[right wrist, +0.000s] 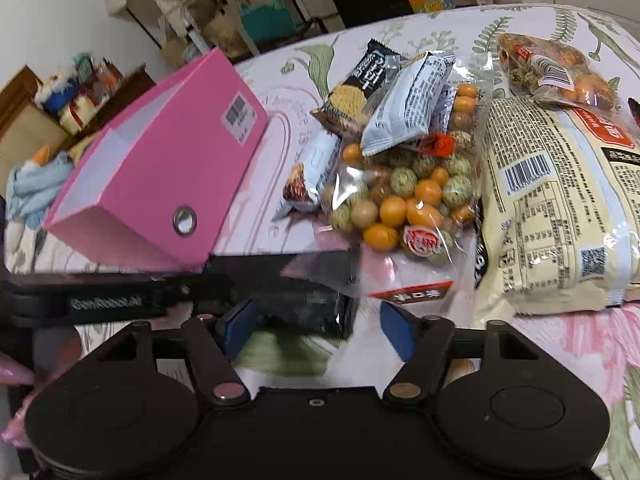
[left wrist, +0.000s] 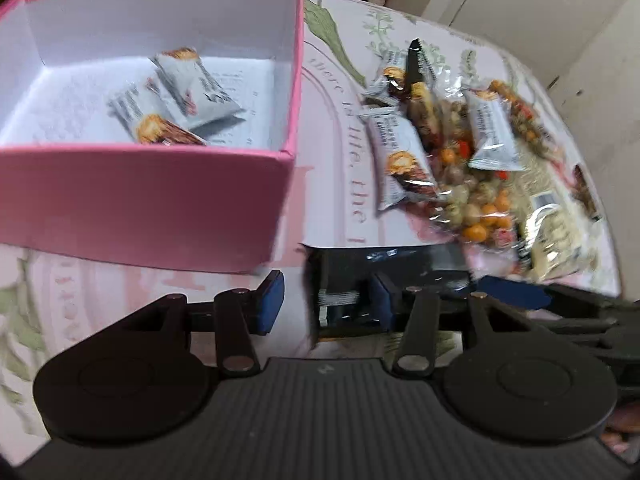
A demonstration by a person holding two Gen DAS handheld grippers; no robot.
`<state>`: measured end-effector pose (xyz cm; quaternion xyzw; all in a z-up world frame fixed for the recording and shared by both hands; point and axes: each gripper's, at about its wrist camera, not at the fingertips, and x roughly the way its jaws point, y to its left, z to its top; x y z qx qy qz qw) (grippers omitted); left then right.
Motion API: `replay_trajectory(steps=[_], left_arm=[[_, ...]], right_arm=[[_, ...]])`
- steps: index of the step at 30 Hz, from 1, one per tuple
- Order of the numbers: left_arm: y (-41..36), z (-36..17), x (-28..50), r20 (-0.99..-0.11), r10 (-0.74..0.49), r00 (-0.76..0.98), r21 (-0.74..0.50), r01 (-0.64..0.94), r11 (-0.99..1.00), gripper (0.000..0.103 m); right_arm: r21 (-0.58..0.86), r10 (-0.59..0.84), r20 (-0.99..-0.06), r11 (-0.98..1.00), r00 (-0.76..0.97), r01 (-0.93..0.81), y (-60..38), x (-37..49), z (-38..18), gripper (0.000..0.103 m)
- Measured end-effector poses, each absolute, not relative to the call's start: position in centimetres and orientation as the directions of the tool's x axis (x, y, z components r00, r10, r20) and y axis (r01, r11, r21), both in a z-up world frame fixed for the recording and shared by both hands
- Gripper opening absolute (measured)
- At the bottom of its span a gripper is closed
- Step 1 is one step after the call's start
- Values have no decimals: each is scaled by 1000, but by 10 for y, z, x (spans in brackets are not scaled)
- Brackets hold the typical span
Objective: Organize snacks
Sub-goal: 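Grasp the black-wrapped bar beside the pink box with the left gripper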
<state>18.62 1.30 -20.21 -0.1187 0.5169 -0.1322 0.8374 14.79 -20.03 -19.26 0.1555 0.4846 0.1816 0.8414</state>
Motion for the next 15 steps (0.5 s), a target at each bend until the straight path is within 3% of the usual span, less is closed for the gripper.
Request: replay_trajectory(steps=[4, 8, 15], left_arm=[[5, -203, 185, -826, -388, 409, -371, 124, 920, 37], [0, -200, 179, -833, -383, 400, -355, 144, 924, 37], [-4, -184, 175, -847, -412, 336, -382, 154, 911, 38]], right_arm=[[379, 427, -763, 904, 485, -199, -189, 141, -194, 77], [296, 365, -791, 931, 491, -215, -178, 139, -191, 63], [310, 354, -826, 935, 438, -172, -180, 132, -177, 65]])
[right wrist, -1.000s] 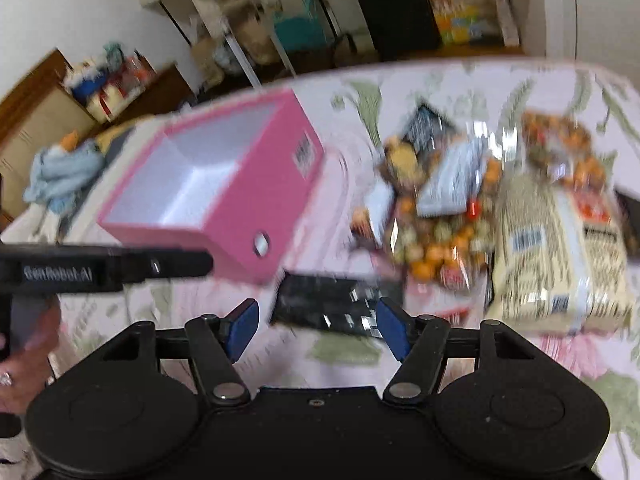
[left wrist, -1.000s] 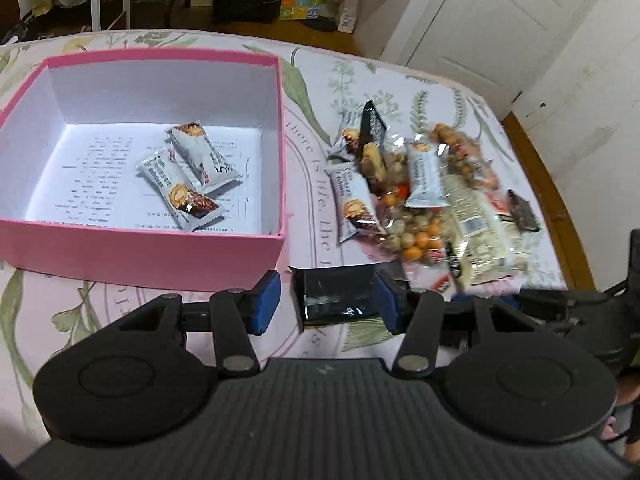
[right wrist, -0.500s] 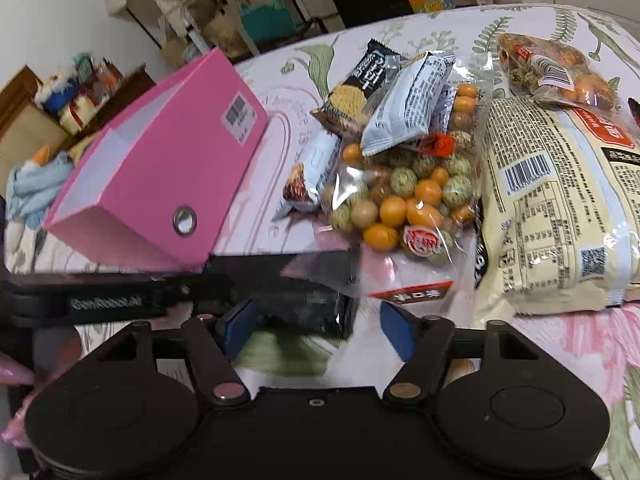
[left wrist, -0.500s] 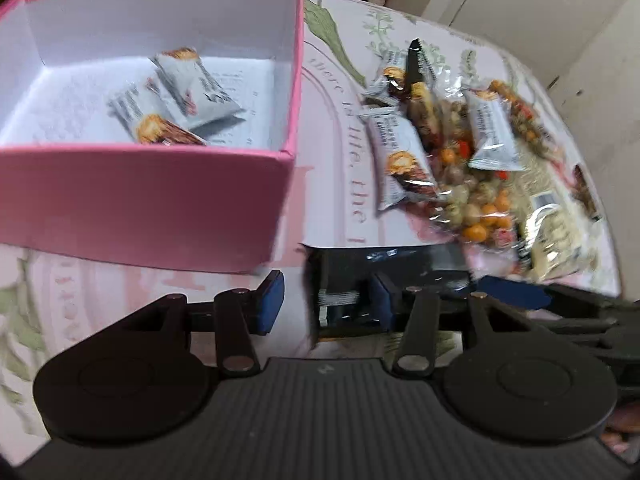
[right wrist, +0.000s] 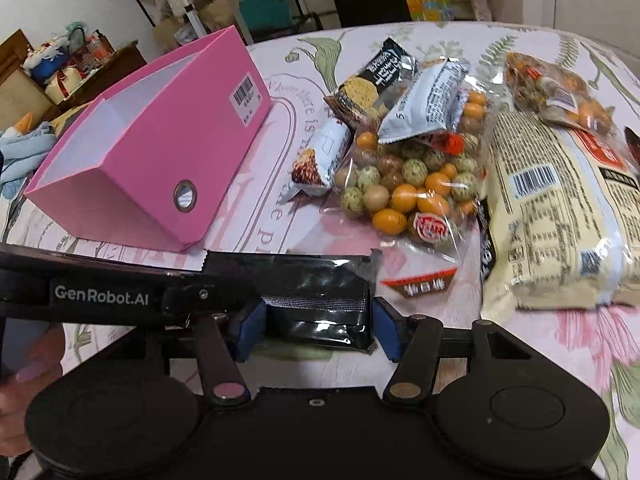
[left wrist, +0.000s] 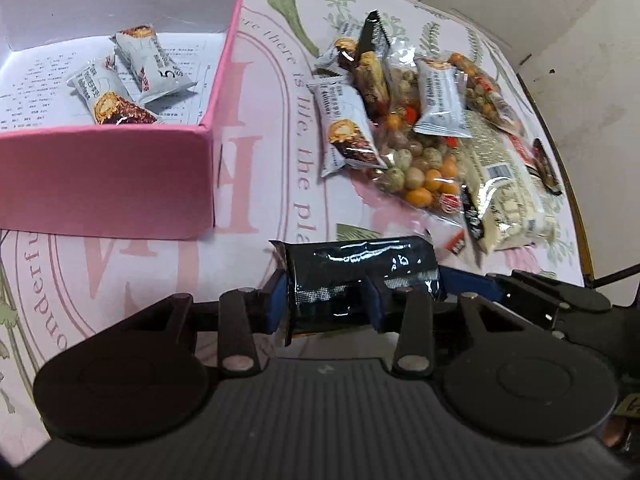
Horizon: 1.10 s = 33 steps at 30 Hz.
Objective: Organize snacks
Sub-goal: 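Grasp the black-wrapped bar beside the pink box with the left gripper, then carry the black bar over the pink box and open the left gripper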
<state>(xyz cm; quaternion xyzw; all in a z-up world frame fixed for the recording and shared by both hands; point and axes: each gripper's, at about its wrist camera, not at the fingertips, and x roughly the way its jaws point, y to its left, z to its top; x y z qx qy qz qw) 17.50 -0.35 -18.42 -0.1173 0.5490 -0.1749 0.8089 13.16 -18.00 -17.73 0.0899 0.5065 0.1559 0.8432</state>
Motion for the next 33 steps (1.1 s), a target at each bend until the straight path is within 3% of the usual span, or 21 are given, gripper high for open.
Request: replay_trajectory(steps=[12, 27, 31, 33], left_arm=[[18, -126, 150, -841, -425, 335, -391, 165, 905, 42], [70, -46, 145, -779, -440, 447, -384, 215, 898, 45], [89, -32, 151, -766, -419, 487, -362, 212, 908, 47], [101, -27, 157, -762, -393, 514, -342, 197, 919, 48]], right_arm=[[261, 343, -840, 935, 420, -241, -158, 111, -126, 70], [214, 370, -784, 915, 498, -343, -119, 107, -41, 71], [205, 390, -768, 901, 507, -383, -102, 116, -29, 71], [207, 408, -755, 891, 513, -404, -94, 123, -26, 65]])
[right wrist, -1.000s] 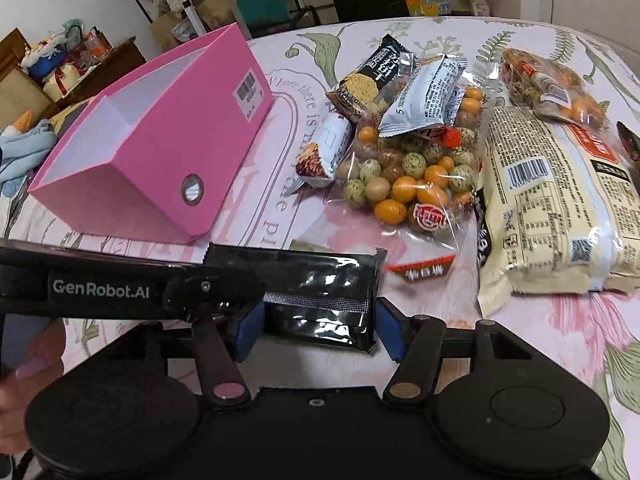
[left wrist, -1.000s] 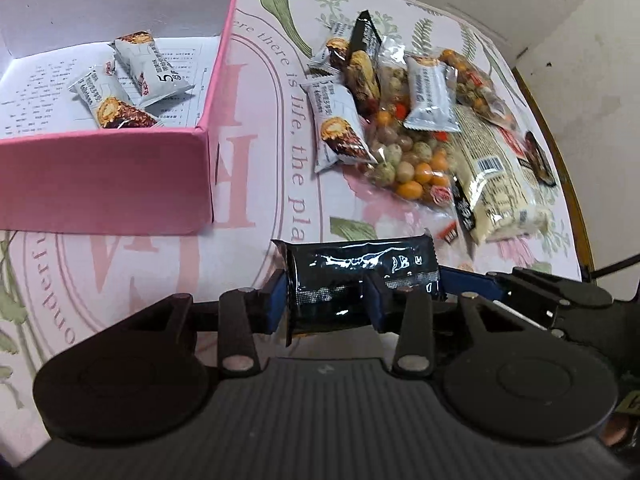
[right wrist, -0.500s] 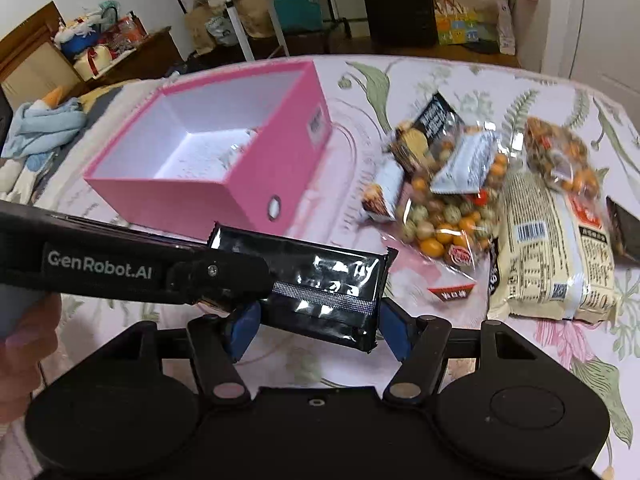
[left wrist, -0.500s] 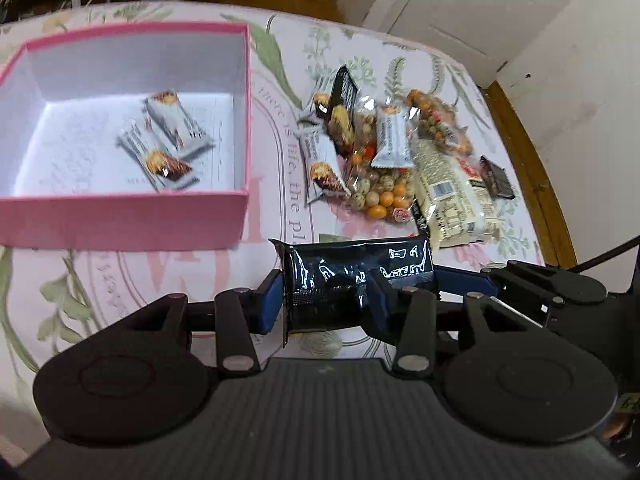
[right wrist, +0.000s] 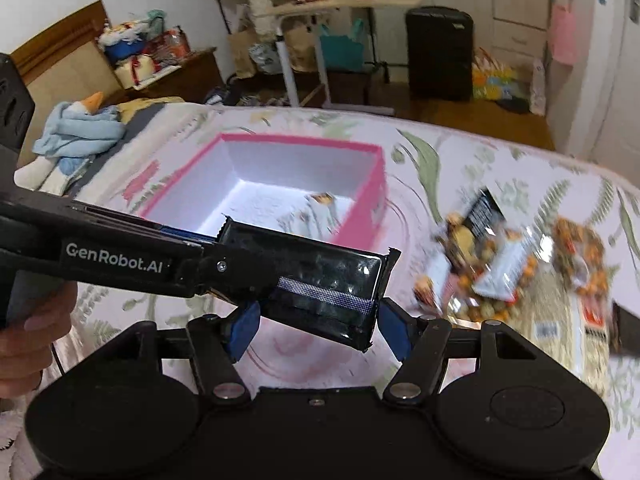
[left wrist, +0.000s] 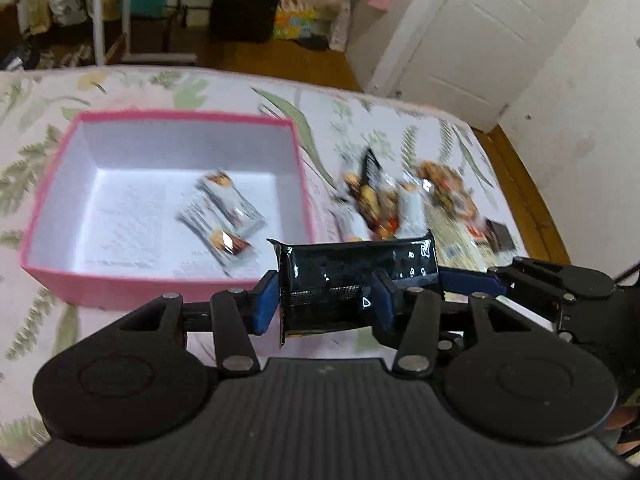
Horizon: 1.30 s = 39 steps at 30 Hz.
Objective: Organize snacks
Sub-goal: 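Carry the black bar over the pink box and open the left gripper, then grasp a white bar with left gripper while right gripper grasps another white bar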
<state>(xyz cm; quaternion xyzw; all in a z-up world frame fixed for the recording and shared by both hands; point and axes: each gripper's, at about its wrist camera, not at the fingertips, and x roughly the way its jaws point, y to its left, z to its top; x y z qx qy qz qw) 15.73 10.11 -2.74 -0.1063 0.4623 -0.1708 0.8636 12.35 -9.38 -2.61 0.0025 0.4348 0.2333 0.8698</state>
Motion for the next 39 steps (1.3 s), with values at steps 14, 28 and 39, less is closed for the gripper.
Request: replay_trajectory(steps=[14, 28, 39], left_arm=[[167, -83, 226, -796, -253, 550, -291, 19, 957, 50], [148, -100, 227, -812, -125, 569, -137, 22, 990, 58], [115, -29, 164, -710, -277, 648, -222, 167, 961, 60]], right_arm=[[324, 499, -763, 845, 411, -425, -33, 205, -86, 38], [295, 470, -793, 853, 387, -430, -17, 218, -102, 52], [274, 459, -714, 878, 529, -392, -116, 142, -27, 60]])
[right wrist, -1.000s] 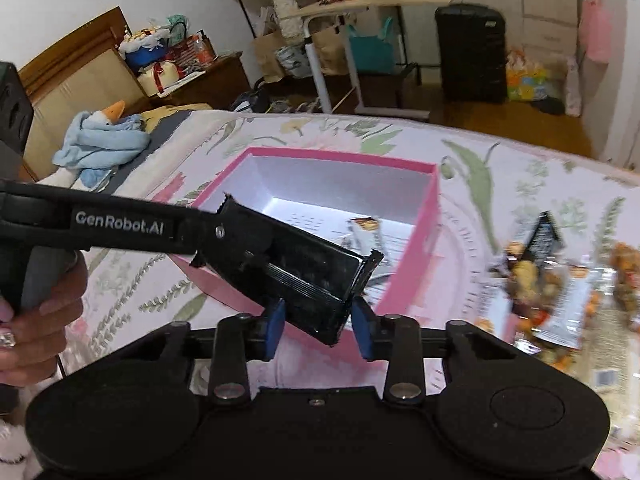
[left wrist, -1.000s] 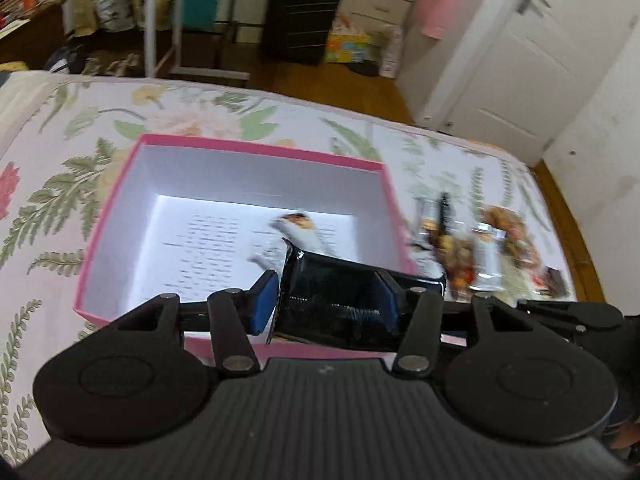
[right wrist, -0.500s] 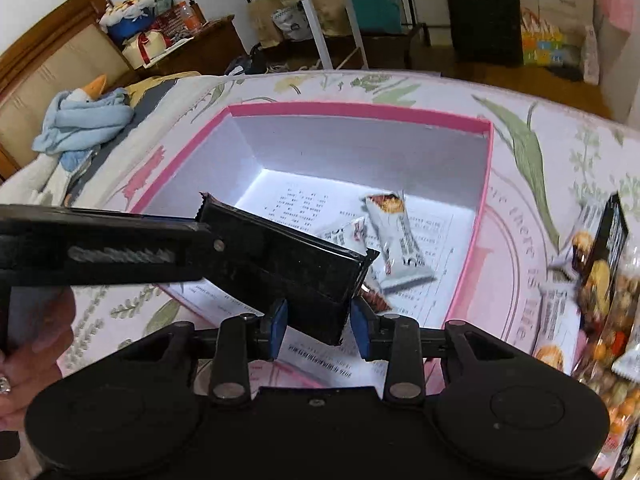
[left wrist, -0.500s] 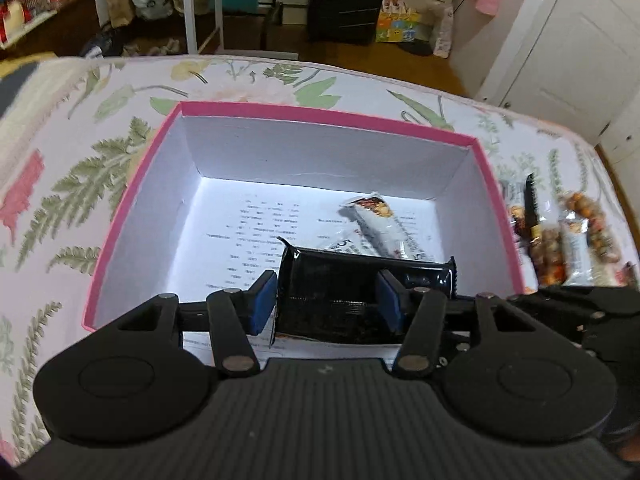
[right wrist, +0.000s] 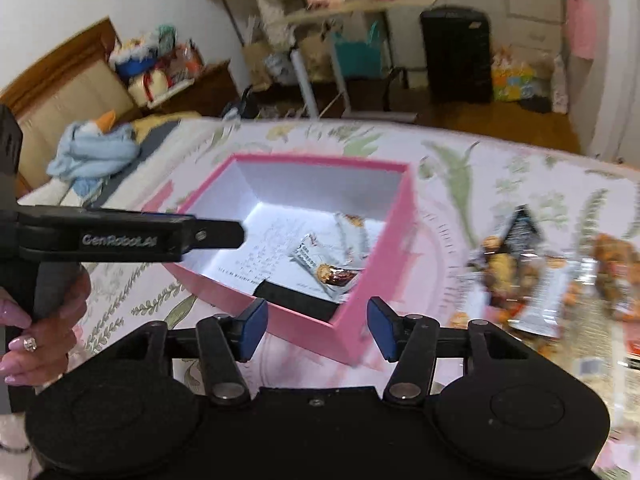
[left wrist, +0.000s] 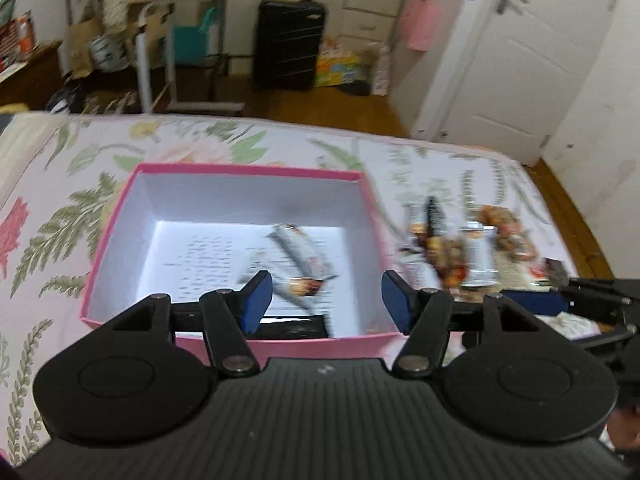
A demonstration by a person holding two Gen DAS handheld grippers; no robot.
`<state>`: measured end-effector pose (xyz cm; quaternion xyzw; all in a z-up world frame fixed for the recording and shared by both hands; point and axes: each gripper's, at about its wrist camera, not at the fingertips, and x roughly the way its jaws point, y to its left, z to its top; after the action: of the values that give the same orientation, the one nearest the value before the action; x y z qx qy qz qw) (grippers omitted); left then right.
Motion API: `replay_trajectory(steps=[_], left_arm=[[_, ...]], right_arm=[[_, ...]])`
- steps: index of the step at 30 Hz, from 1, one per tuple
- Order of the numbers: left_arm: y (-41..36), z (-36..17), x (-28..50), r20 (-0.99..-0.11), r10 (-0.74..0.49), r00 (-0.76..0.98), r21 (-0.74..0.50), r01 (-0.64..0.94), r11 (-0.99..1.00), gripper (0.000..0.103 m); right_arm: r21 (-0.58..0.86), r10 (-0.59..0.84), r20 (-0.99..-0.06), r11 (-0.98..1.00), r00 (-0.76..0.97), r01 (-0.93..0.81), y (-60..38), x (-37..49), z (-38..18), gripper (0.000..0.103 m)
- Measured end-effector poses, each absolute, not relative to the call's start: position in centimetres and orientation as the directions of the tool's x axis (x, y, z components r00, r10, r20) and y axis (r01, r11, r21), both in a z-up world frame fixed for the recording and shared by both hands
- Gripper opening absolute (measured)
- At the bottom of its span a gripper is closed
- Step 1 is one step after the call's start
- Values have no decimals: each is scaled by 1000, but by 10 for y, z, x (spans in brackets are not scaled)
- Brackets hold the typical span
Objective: Organize snacks
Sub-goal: 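Grasp a white bar with left gripper while right gripper grasps another white bar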
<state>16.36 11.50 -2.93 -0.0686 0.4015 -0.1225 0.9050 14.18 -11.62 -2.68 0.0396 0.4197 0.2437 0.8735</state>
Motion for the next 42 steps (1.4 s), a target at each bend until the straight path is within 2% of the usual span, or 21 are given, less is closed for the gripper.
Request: replay_trajectory(steps=[7, 9, 13, 19, 24, 26, 27, 31, 35, 38, 42], left_arm=[[57, -12, 149, -701, -359, 617, -223, 289, 931, 56], [36, -16, 152, -711, -374, 595, -223, 314, 923, 56], [1, -31, 163, -735, -404, 545, -240, 348, 906, 49], [-39, -66, 192, -767, -348, 539, -215, 295, 931, 43], [-60, -105, 212, -786, -295, 543, -195, 234, 952, 37], [-66, -119, 215, -785, -281, 552, -189, 218, 957, 31], [-67, -124, 216, -786, -278, 552, -184, 221, 958, 24], [-73, -146, 218, -758, -242, 606, -135, 217, 967, 24], [-70, -163, 226, -760, -225, 610, -150, 173, 974, 25], [-69, -175, 232, -779, -206, 592, -128, 170, 977, 28], [-70, -185, 239, -789, -242, 564, -157, 196, 968, 35]], right_arm=[[215, 378, -711, 920, 593, -328, -189, 123, -16, 61], [200, 358, -714, 928, 602, -314, -204, 124, -19, 61], [188, 329, -721, 940, 610, -284, -228, 133, -26, 61], [183, 318, -721, 944, 615, -274, -243, 159, -47, 60], [290, 356, -696, 934, 623, -210, -261, 191, -74, 59], [325, 362, -678, 928, 639, -182, -263, 201, -89, 59], [353, 374, -669, 920, 642, -167, -264, 205, -98, 59], [421, 390, -636, 899, 666, -124, -264, 211, -128, 58], [418, 362, -639, 904, 679, -89, -259, 224, -146, 59], [438, 355, -623, 897, 697, -66, -254, 234, -156, 59], [401, 287, -644, 916, 709, -8, -248, 243, -171, 59]])
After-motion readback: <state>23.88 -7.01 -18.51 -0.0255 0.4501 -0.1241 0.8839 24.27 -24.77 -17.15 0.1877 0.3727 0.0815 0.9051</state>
